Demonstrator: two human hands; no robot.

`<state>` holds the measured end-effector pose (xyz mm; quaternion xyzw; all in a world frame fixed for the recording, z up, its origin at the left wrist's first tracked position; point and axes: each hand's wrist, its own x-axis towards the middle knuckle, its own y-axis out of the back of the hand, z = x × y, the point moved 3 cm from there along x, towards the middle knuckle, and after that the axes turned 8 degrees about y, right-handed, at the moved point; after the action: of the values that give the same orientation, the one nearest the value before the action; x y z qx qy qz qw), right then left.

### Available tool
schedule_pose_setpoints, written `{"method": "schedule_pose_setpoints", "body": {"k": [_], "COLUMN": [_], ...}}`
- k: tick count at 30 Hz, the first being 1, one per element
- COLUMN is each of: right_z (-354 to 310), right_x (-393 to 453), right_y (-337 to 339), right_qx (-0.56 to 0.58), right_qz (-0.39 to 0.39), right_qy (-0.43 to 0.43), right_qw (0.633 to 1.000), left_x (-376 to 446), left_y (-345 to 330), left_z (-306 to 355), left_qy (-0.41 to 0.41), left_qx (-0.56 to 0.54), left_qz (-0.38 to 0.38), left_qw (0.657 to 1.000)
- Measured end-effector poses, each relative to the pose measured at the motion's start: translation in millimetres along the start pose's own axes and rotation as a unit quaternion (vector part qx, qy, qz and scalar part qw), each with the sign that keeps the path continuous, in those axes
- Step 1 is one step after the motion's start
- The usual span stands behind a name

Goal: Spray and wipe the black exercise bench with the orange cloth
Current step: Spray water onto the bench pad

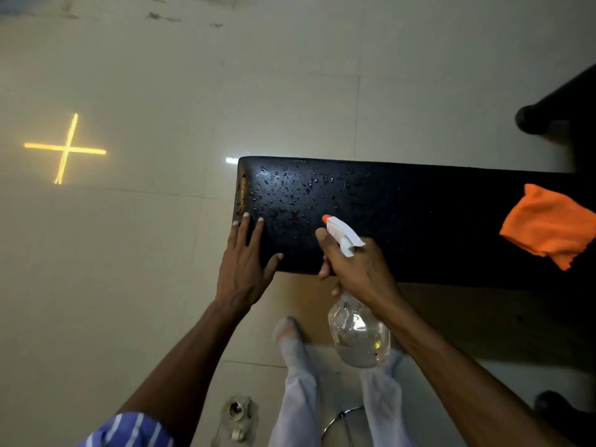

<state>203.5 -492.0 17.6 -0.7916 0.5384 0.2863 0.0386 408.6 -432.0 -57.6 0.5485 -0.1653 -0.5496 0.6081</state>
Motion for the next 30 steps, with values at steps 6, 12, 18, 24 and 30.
{"method": "schedule_pose_setpoints", "body": {"k": [6,12,18,24,30], "right_z": [14.2,41.0,61.6,90.5,121.7], "right_x": [-10.4,-33.8,-56.6,-79.7,-102.9], "right_y": [-35.5,-19.3,30.0,100.8,166.0], "right_qx": [-0.1,-0.109,-0.086,-0.038,-0.01], "right_qz": [-0.06,-0.032,0.041,0.099,0.16], "right_qy": [-0.011,-0.048,-0.093,-0.142,-0.138], "right_qw": [0.993,0.992,0.991,0.984,0.977], "left_x": [-5.1,-8.9,-11.4,-14.5,-23.5], "left_y": [-0.6,-2.6,-14.6,-42.9,-76.5], "left_z": [-9.0,3.9,54.1,122.1,187.8], "left_qy": [-0.015,-0.006,-0.064,-0.125,-0.174], "left_qx": [-0.01,-0.025,-0.002,0.029,0.056], "left_qz": [-0.016,-0.003,-0.002,-0.034,-0.063], "left_qw": [1.0,1.0,0.998,0.991,0.981]}}
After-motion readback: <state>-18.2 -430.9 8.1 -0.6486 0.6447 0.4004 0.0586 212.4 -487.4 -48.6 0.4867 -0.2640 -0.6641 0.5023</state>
